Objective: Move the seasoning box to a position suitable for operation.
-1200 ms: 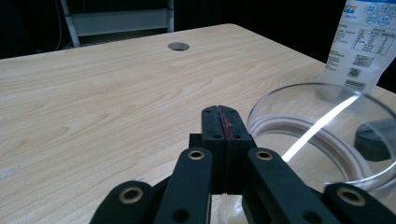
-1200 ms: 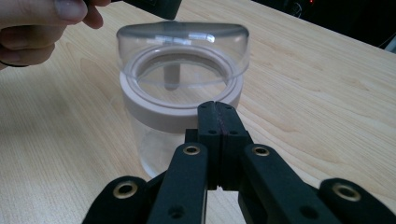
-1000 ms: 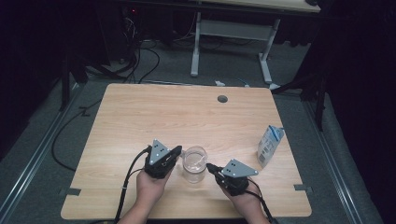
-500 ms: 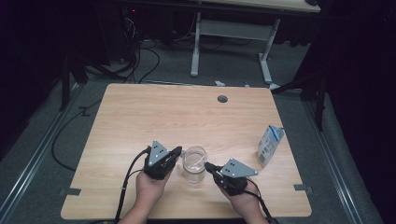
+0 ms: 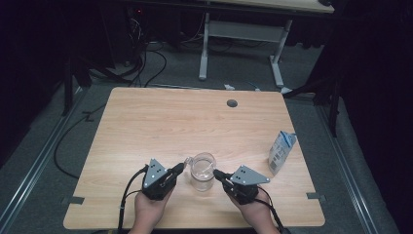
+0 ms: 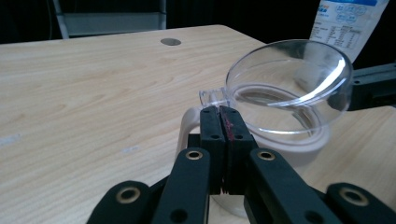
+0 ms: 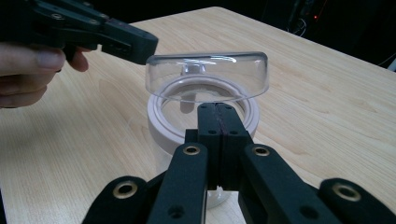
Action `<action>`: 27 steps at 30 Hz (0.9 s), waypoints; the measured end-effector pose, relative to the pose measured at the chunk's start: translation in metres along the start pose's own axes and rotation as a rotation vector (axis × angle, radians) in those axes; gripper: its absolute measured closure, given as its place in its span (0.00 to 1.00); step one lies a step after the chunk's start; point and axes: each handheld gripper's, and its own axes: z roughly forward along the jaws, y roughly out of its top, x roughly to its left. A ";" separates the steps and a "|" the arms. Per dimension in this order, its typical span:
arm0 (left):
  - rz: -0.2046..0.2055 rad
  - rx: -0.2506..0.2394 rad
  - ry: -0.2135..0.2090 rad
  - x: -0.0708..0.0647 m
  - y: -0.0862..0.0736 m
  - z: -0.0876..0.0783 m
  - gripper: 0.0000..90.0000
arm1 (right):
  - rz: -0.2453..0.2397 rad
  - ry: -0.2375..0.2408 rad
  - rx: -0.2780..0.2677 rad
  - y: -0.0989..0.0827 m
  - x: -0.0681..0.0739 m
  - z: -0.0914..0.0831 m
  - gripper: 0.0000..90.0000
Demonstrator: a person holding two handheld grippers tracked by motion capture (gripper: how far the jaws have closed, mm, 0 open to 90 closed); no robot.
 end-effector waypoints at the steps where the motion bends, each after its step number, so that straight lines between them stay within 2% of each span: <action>1: 0.001 0.004 -0.003 0.000 -0.002 -0.002 0.98 | -0.001 -0.002 0.000 0.000 0.000 0.000 1.00; 4: -0.006 0.013 -0.028 -0.002 -0.006 -0.004 0.98 | 0.003 0.001 -0.003 0.000 0.000 0.000 1.00; 17: -0.001 0.026 -0.079 -0.018 -0.011 -0.003 0.98 | 0.001 -0.006 -0.003 -0.001 -0.001 0.000 1.00; 27: 0.027 0.038 -0.115 -0.034 -0.011 0.005 0.98 | 0.001 -0.005 -0.008 0.000 -0.002 -0.001 1.00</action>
